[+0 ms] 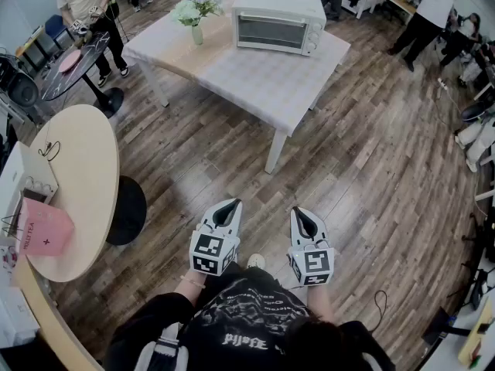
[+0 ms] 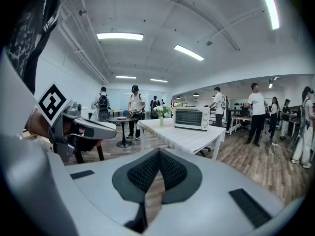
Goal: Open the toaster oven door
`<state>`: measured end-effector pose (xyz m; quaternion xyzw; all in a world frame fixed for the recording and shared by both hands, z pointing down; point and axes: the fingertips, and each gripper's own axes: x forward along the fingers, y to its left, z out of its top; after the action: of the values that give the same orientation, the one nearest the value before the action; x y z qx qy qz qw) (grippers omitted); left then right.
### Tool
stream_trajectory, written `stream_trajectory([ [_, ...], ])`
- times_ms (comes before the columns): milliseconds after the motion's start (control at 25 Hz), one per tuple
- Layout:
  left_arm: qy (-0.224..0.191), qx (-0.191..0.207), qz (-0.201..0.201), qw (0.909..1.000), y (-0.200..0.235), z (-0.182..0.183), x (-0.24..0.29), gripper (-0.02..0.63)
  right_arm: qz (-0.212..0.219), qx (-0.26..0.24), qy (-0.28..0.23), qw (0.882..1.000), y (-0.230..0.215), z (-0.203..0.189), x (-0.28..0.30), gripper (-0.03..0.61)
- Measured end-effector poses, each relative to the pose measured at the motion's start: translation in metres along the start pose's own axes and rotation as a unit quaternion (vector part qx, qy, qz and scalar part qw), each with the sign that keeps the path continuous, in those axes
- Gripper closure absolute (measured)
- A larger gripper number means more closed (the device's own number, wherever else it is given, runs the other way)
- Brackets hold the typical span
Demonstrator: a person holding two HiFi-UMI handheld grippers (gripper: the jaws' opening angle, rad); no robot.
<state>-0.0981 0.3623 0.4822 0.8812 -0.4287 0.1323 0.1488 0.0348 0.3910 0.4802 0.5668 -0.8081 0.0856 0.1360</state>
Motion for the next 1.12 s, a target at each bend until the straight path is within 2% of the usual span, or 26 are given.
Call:
stream_trajectory([
  [400,-0.001,-0.007,0.006,1.0,0.021,-0.013,-0.033,0.594,-0.006,-0.005,0.004,1.0,0.035,-0.001,-0.007,0.572],
  [720,-0.004,-0.006,0.006,1.0,0.035,-0.015,-0.047,0.594,-0.048,0.038,-0.011,0.998,0.032,0.003,-0.008,0.568],
  [760,-0.006,-0.005,0.005,1.0,0.036,-0.014,-0.047,0.594,-0.047,0.04,-0.012,0.998,0.032,0.004,-0.008,0.55],
  [800,-0.007,-0.004,0.004,1.0,0.037,-0.013,-0.048,0.594,-0.045,0.042,-0.012,0.998,0.033,0.005,-0.008,0.487],
  [840,-0.008,-0.002,0.003,1.0,0.038,-0.012,-0.049,0.594,-0.045,0.043,-0.013,0.998,0.034,0.006,-0.007,0.466],
  [1120,-0.009,0.002,0.006,0.9999,0.051,-0.017,-0.062,0.594,-0.053,0.052,-0.016,0.997,0.044,0.006,-0.006,0.387],
])
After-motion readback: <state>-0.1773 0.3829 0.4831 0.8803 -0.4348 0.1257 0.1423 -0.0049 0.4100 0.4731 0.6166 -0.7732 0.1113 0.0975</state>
